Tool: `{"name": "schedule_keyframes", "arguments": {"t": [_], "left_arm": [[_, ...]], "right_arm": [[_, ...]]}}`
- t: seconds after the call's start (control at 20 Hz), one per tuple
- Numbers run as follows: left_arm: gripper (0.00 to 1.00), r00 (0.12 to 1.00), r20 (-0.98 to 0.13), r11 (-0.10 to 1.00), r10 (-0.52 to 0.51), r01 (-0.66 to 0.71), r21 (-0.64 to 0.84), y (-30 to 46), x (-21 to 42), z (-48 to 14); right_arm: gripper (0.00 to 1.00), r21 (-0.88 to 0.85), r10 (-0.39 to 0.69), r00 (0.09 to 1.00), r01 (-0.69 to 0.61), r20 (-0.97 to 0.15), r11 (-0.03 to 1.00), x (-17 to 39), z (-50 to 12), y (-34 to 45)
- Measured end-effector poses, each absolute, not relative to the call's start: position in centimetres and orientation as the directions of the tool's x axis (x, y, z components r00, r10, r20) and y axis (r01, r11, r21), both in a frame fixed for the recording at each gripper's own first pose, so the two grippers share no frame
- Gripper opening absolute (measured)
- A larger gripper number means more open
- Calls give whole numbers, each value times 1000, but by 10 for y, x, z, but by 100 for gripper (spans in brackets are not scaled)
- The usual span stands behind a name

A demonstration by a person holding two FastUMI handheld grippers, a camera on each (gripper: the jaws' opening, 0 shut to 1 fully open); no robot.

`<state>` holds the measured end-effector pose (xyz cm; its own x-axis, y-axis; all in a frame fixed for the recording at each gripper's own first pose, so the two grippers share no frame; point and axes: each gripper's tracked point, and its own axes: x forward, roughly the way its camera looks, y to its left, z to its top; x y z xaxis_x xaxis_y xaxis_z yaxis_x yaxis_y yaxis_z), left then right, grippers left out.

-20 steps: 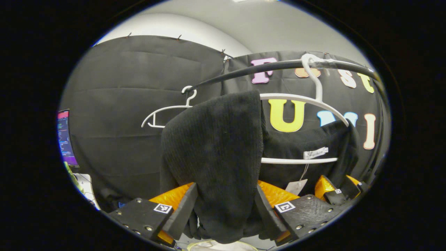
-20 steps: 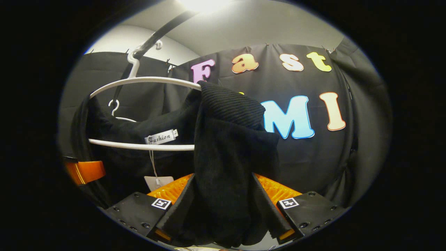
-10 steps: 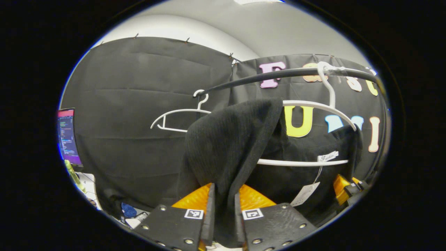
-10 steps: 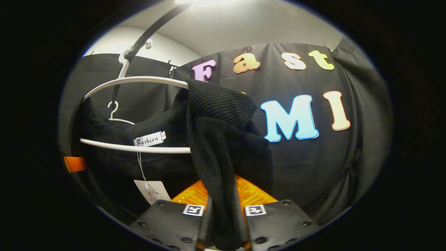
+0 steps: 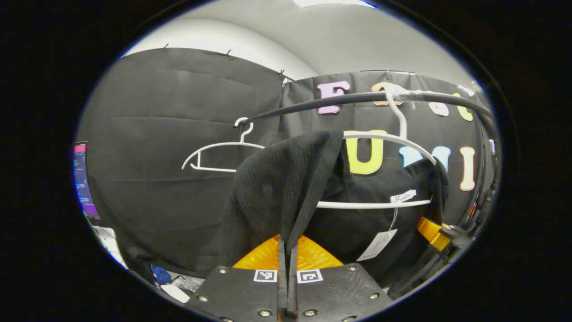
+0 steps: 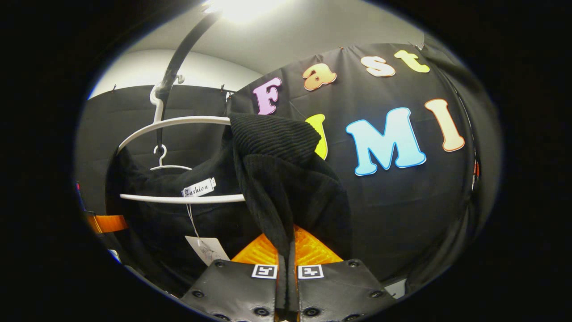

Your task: Grasp the clothes on the hanger with both hands and then place them into the laundry hamper below.

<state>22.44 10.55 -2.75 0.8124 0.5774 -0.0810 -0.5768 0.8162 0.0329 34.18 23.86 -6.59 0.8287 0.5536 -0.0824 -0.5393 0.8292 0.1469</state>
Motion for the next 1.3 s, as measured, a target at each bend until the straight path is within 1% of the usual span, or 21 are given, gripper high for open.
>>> {"name": "schedule_keyframes", "arguments": {"t": [0.25, 0.4, 0.45, 0.55, 0.6, 0.65, 0.7, 0.75, 1.05, 1.15, 1.3], "left_arm": [[3, 833, -39, 831, 552, -553, -59, 109, 209, -13], [1, 861, -19, 853, 508, -506, -129, 103, 203, -9], [3, 864, -14, 855, 503, -500, -141, 104, 198, -7], [2, 868, 0, 858, 496, -491, -149, 108, 191, 0], [0, 870, 12, 861, 494, -487, -146, 108, 189, 5], [3, 869, 25, 862, 494, -486, -140, 107, 185, 10], [0, 868, 34, 863, 495, -486, -137, 107, 182, 16], [2, 868, 42, 863, 495, -485, -139, 108, 180, 21], [2, 853, 79, 849, 516, -497, -178, 131, 169, 40], [2, 845, 93, 843, 526, -505, -185, 137, 163, 50], [2, 839, 111, 841, 533, -510, -181, 148, 161, 61]], "right_arm": [[0, 188, 532, 843, -512, -76, 838, 339, -60, 221], [0, 203, 527, 847, -505, -68, 839, 337, -54, 213], [3, 210, 526, 848, -504, -65, 838, 337, -51, 210], [3, 226, 533, 844, -508, -61, 831, 335, -47, 206], [3, 236, 541, 839, -514, -60, 824, 333, -45, 205], [3, 242, 548, 834, -520, -61, 819, 331, -45, 203], [3, 243, 556, 829, -527, -63, 814, 327, -45, 201], [3, 245, 564, 823, -535, -65, 808, 326, -44, 199], [3, 285, 624, 780, -588, -46, 757, 314, -32, 182], [3, 301, 617, 787, -581, -33, 757, 316, -25, 170], [3, 308, 577, 817, -547, -5, 778, 316, -12, 156]]}}
